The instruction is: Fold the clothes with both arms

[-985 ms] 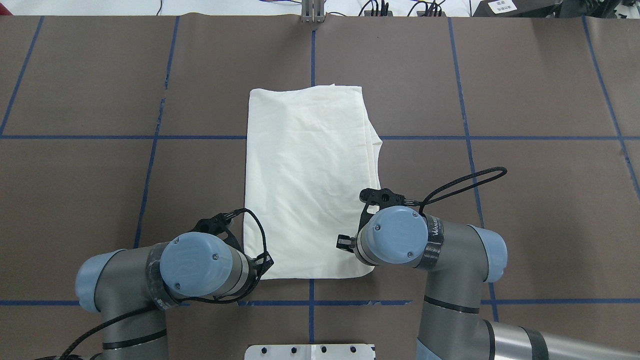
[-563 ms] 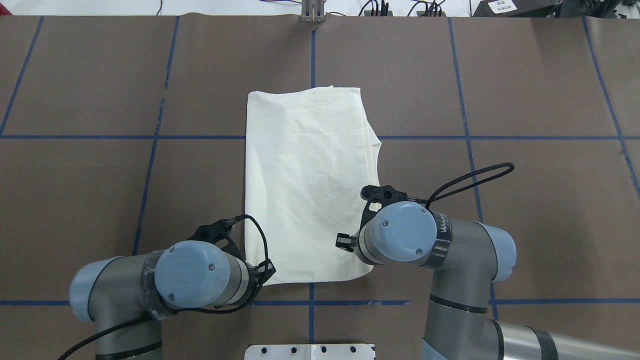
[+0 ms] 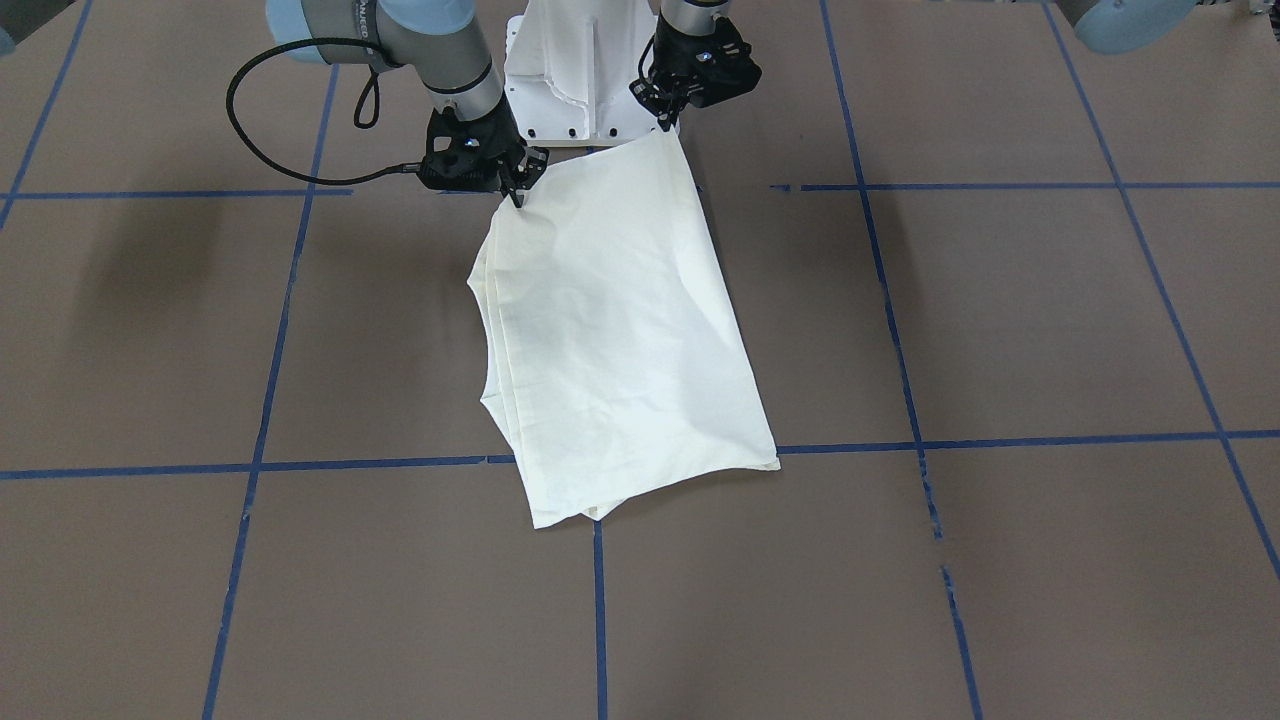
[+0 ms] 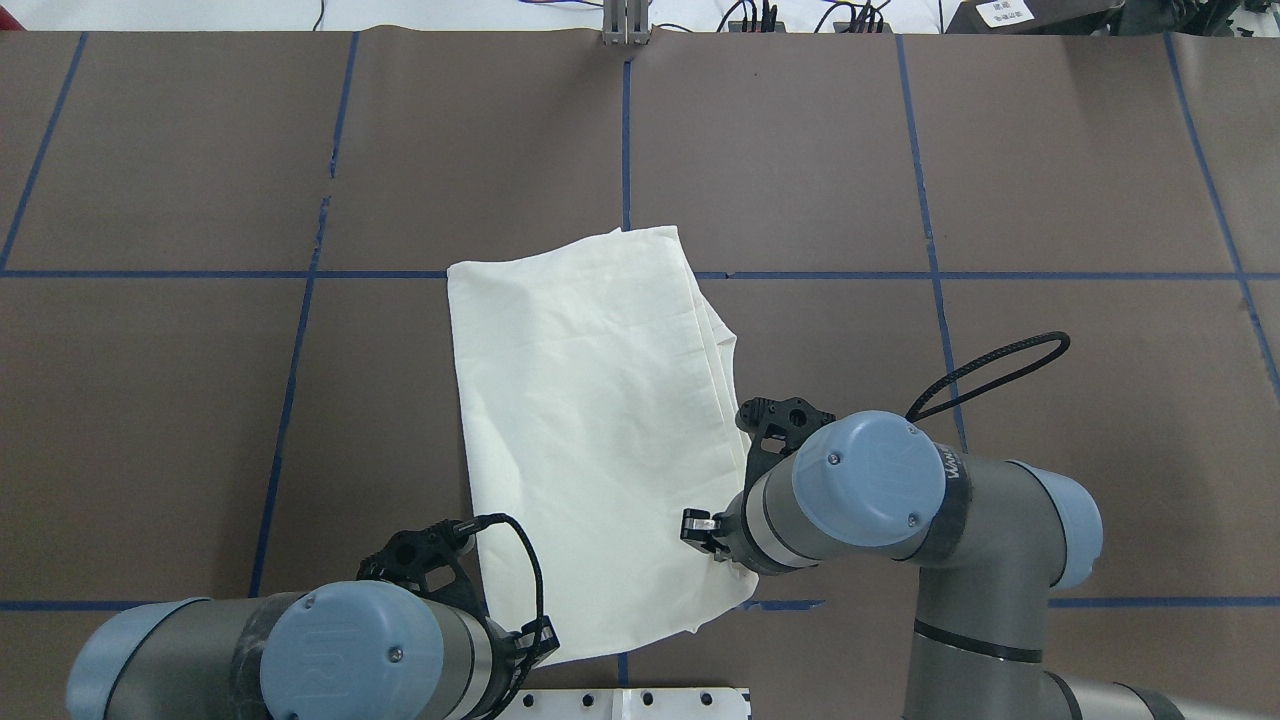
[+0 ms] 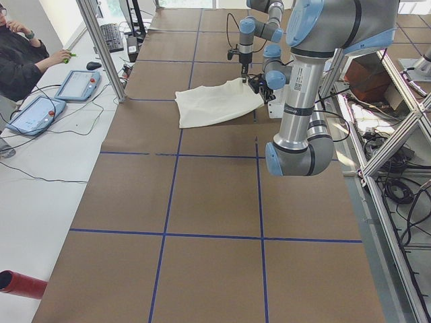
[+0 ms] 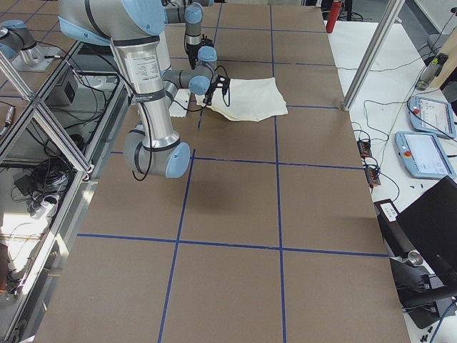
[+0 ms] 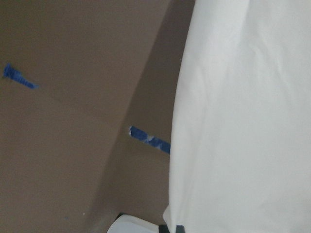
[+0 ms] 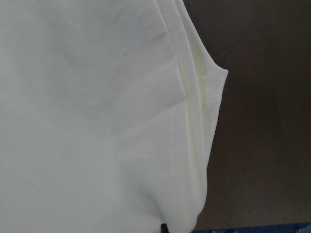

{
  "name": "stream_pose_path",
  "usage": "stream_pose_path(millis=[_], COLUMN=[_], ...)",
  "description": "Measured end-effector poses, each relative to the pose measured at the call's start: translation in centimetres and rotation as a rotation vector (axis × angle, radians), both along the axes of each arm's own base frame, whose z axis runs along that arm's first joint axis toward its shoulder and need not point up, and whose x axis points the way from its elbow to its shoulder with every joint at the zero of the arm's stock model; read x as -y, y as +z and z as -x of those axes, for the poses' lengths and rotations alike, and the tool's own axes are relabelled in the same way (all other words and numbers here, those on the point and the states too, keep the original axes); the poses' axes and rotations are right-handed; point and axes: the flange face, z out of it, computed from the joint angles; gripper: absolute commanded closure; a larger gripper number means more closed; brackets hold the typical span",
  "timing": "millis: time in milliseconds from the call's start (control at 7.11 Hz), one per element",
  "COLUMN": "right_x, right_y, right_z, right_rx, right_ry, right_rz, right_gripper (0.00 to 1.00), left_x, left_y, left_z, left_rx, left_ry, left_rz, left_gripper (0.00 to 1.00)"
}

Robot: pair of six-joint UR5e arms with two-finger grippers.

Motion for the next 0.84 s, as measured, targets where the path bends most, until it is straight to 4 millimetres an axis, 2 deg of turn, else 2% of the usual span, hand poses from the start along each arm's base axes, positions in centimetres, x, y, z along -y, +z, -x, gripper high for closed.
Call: stream_pose_path(millis=[281,422,703,844], right_x=[-0.4,0.8,5.6,9.1], right_y=[-0.2,-0.5,-1.2,-1.8], right_z=[-0.3,-0.7,-1.5,-1.3], right_rx=[0.008,0.022,0.086,0.104], right_ry=[-0.011,0.01,0.081,0.104], right_rz=[-0.007,-0.015,-0.031,-0.024], right_gripper=[1.0,1.0,1.0,1.0], left_x=[1.3,3.1,9.0,12.3], left_y=[-0.7,-1.1,-2.3,-2.4], left_z=[1.1,1.9,4.6,6.3], left_rx=[-0.011,-0.019,-0.04,-0.038], left_ry=[-0.022,-0.043,-0.096,-0.116], left_rz=[-0.002,-0.019,-0.102,-0.141], left_gripper=[1.0,1.0,1.0,1.0])
